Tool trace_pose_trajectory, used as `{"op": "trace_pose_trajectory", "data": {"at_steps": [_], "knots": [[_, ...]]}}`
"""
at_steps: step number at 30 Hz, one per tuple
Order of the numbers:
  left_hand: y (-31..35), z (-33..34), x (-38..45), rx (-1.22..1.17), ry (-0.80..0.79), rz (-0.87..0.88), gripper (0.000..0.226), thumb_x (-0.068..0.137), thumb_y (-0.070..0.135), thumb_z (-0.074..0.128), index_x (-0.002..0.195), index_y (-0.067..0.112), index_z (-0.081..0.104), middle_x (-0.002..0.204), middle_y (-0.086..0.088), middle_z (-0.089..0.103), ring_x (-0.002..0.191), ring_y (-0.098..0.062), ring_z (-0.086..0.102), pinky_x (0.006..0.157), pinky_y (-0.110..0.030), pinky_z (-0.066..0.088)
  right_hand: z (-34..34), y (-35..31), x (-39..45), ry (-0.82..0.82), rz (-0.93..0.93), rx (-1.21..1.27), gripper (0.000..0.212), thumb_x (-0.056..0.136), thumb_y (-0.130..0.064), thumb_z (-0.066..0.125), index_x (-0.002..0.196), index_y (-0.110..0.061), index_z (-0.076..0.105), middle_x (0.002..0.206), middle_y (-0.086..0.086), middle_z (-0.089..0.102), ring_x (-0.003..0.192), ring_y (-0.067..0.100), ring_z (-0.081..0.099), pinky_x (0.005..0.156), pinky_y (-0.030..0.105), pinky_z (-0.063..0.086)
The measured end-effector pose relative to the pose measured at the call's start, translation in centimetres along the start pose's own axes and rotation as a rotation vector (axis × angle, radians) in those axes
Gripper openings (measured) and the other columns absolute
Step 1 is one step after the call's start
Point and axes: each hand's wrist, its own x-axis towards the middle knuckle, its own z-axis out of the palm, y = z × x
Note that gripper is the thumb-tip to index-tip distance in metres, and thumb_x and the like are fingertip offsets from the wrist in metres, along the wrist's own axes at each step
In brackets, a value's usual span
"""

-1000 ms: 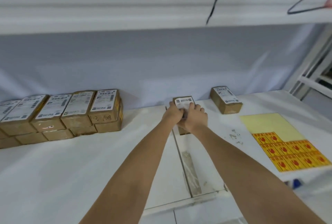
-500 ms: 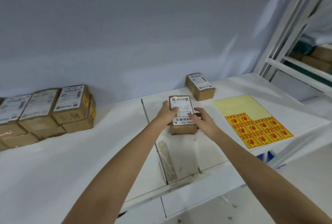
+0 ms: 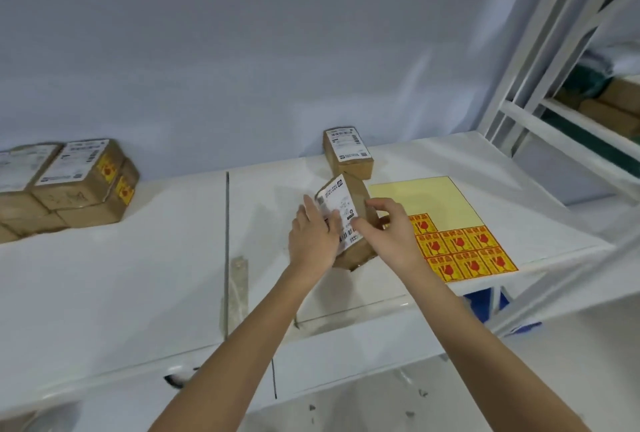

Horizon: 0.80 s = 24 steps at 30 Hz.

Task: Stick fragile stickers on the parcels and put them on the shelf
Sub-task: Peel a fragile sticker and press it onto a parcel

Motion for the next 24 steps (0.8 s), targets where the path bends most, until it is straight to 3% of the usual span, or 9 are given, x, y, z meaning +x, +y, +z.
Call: {"op": "trace_pose_trajectory", "data": {"at_steps": [3,5,7,8,10,13,16,21,24], "knots": [[1.2,0.8,-1.0,-0.200,0.068,0.007,0.063,0.100,0.043,0.030,0.150,0.012,0.009,0.156,-0.011,0.016,0.143,-0.026,0.016,0.115,-0.039,0.018,-0.7,0.6,-0.7,0.022,-0.111,-0.118,0.041,0.067,-0.032,0.075,0.103,-0.025,0.058,0.104,-0.001,0.053,0.097,0.018,0.056,0.083,0.034,0.050],[2.4,0.9,-1.4,-0.411,0.045,0.039,0.055,0.097,0.049,0.029,0.144,0.020,0.031,0.147,-0.011,0.034,0.139,-0.025,0.028,0.115,-0.042,0.023,-1.0,0.9,-1.2,0.016,-0.183,-0.184,0.045,0.067,-0.035,0.074,0.107,-0.022,0.058,0.107,0.000,0.053,0.100,0.017,0.052,0.079,0.029,0.047],[3.0,1.3,-1.8,-0.563,0.021,0.007,0.043,0.095,0.048,0.033,0.119,0.017,0.052,0.114,-0.015,0.056,0.118,-0.030,0.051,0.099,-0.038,0.042,-1.0,1.1,-1.6,0.019,-0.232,-0.249,0.048,0.067,-0.036,0.074,0.109,-0.019,0.057,0.111,0.002,0.053,0.103,0.018,0.049,0.079,0.028,0.046],[3.2,1.3,-2.1,-0.628,0.021,0.001,0.029,0.098,0.036,0.037,0.107,0.015,0.054,0.097,-0.008,0.059,0.102,-0.024,0.060,0.087,-0.025,0.046,-1.0,1.3,-1.8,0.012,-0.246,-0.270,0.049,0.068,-0.036,0.074,0.110,-0.018,0.056,0.112,0.004,0.053,0.105,0.019,0.048,0.079,0.030,0.047],[3.6,1.3,-2.8,-0.708,0.047,0.017,0.018,0.099,0.012,0.039,0.101,0.015,0.056,0.086,0.007,0.062,0.079,0.002,0.063,0.069,-0.008,0.043,-0.8,1.5,-2.0,-0.015,-0.265,-0.294,0.051,0.069,-0.036,0.074,0.112,-0.015,0.055,0.114,0.006,0.053,0.107,0.022,0.047,0.081,0.031,0.046],[4.0,1.2,-3.8,-0.747,0.061,-0.023,0.025,0.098,0.007,0.040,0.099,0.027,0.055,0.092,0.014,0.061,0.074,0.016,0.059,0.064,-0.001,0.041,-0.9,1.8,-2.4,-0.076,-0.301,-0.301,0.051,0.072,-0.036,0.072,0.116,-0.015,0.056,0.117,0.006,0.052,0.108,0.022,0.045,0.080,0.024,0.039],[3.1,1.3,-3.8,-0.743,0.046,-0.055,0.025,0.100,0.013,0.039,0.118,0.018,0.055,0.107,0.005,0.065,0.087,0.010,0.062,0.070,-0.004,0.044,-1.1,1.7,-2.5,-0.183,-0.302,-0.241,0.044,0.079,-0.032,0.068,0.120,-0.019,0.056,0.119,0.006,0.050,0.112,0.021,0.046,0.079,0.020,0.037],[3.1,1.2,-3.4,-0.716,0.040,-0.081,0.027,0.100,0.012,0.035,0.120,0.021,0.052,0.103,0.015,0.062,0.083,0.014,0.061,0.068,-0.002,0.043,-1.2,2.1,-2.4,-0.250,-0.300,-0.213,0.041,0.085,-0.028,0.061,0.125,-0.023,0.052,0.120,0.006,0.049,0.110,0.017,0.048,0.077,0.018,0.038],[3.1,1.2,-3.2,-0.674,0.041,-0.111,0.035,0.100,0.018,0.036,0.134,0.019,0.045,0.125,0.008,0.058,0.112,0.001,0.056,0.086,-0.006,0.040,-1.5,2.4,-2.1,-0.291,-0.291,-0.181,0.042,0.086,-0.025,0.061,0.127,-0.021,0.052,0.120,0.005,0.047,0.107,0.016,0.050,0.079,0.022,0.045]]}}
